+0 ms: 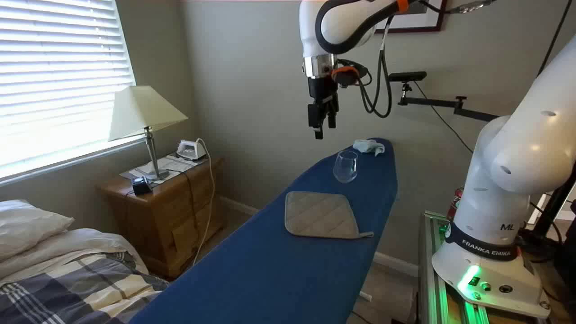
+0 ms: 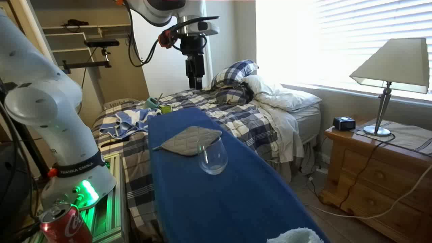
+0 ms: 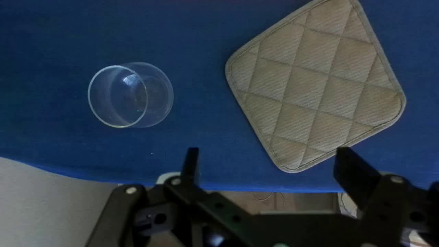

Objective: Put the grey pot holder on top of the glass cup.

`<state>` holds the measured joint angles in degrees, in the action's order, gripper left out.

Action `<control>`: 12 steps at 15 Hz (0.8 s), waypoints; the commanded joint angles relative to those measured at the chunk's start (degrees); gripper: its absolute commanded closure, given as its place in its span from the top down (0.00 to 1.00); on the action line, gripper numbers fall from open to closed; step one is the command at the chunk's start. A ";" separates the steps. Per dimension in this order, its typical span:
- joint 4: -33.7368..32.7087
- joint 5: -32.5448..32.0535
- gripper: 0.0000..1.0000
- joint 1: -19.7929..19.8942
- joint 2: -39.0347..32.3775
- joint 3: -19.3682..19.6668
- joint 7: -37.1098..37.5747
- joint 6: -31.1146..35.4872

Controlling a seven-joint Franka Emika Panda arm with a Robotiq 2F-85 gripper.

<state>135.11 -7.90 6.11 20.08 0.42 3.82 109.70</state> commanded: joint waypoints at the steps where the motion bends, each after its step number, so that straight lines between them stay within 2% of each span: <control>1: -0.09 -0.22 1.00 -0.71 -0.03 0.65 0.18 -0.14; 8: -0.09 -0.22 1.00 -0.71 -0.04 0.65 0.18 -0.14; 12: -2.81 -2.19 1.00 -2.38 -7.60 -2.83 4.97 0.81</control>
<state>134.96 -8.06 5.47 18.75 -0.27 4.96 109.71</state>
